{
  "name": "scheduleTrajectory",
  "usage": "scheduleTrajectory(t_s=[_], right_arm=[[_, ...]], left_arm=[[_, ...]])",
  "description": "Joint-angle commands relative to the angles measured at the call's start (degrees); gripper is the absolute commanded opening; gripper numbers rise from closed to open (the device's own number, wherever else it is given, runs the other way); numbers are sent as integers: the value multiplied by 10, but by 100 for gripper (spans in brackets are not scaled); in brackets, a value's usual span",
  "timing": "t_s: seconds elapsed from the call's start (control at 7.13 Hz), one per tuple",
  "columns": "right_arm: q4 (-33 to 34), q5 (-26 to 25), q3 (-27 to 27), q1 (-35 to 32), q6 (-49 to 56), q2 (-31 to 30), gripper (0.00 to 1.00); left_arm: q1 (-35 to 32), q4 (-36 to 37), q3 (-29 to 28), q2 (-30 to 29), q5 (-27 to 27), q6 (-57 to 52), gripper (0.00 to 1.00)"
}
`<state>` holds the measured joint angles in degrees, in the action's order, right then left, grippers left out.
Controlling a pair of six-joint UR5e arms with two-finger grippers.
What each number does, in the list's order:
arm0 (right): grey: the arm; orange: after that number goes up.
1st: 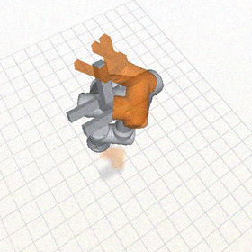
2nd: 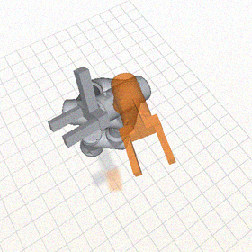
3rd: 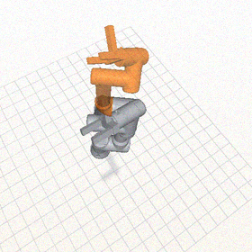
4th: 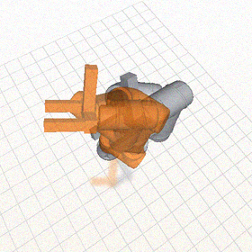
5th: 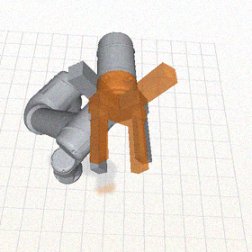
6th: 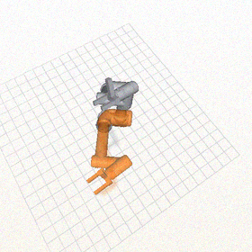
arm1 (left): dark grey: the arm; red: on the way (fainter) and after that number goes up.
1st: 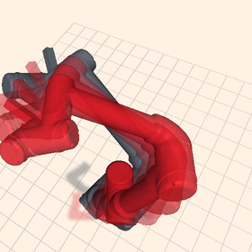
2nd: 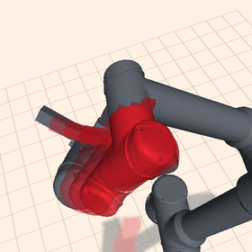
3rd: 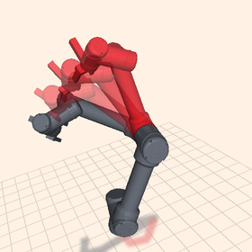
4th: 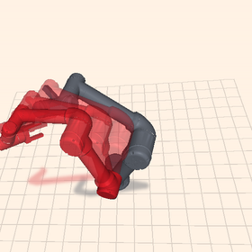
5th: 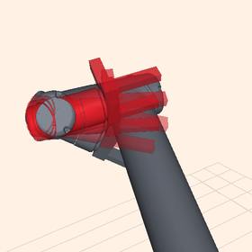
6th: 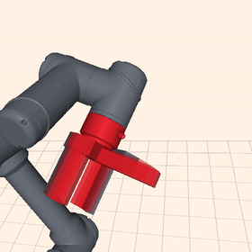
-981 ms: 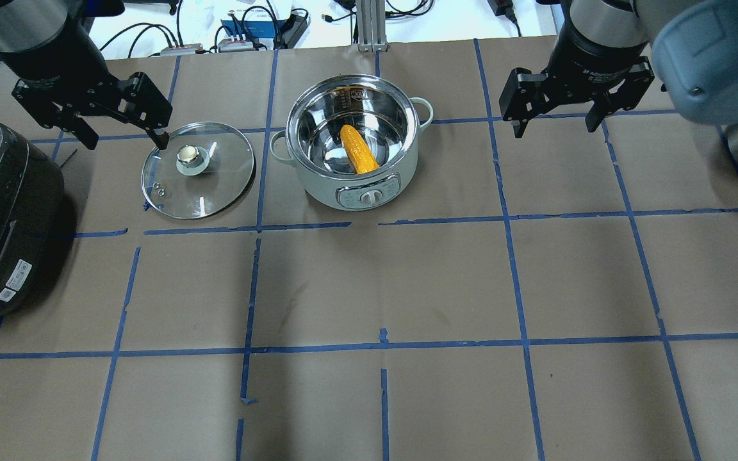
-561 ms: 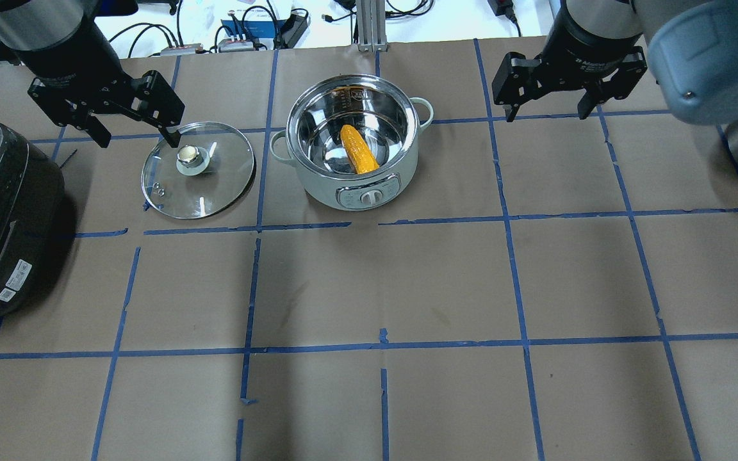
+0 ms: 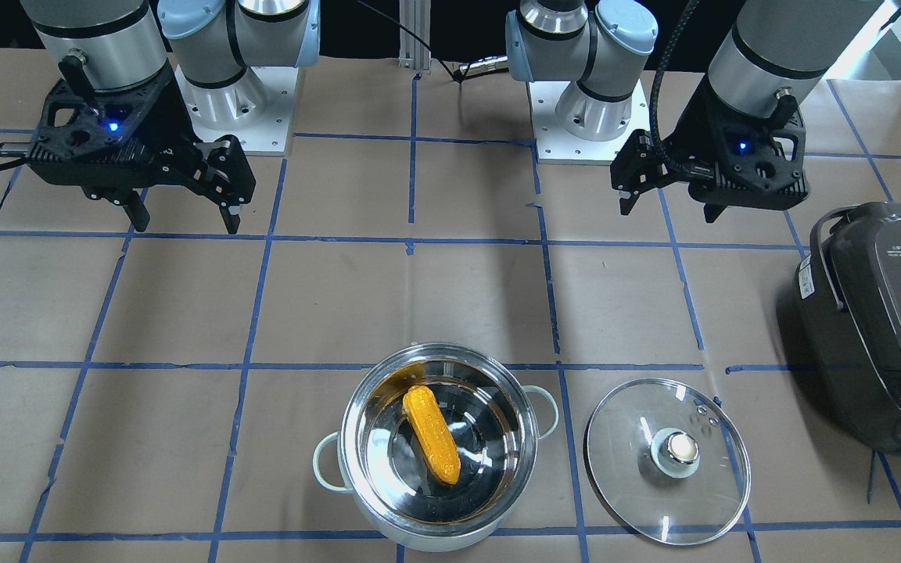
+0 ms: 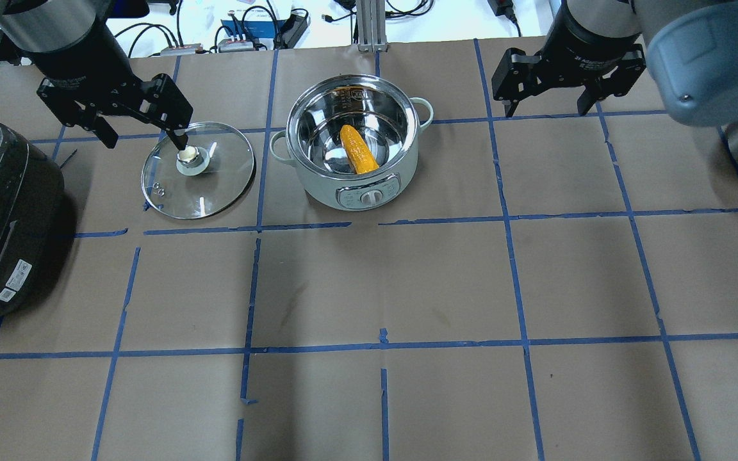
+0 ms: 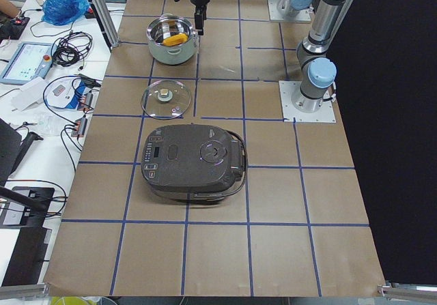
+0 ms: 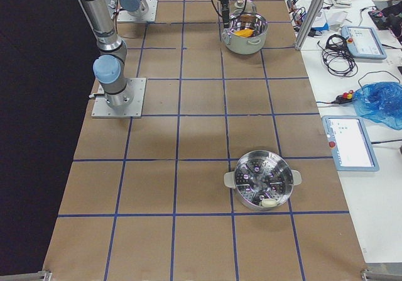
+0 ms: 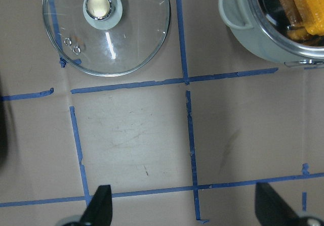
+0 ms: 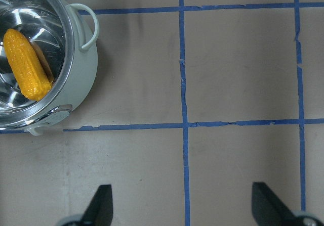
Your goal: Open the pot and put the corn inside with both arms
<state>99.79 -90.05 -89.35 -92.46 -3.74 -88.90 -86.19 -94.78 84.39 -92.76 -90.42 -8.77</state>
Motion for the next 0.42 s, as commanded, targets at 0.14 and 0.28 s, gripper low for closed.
scheduleTrajectory(t_s=[0.14, 0.28], right_arm=[[-6, -1, 1, 0, 0, -1, 96], [-6, -2, 1, -2, 0, -1, 96]], left_arm=[[1, 0, 2, 5, 0, -7, 100], [2, 0, 2, 4, 0, -8, 100]])
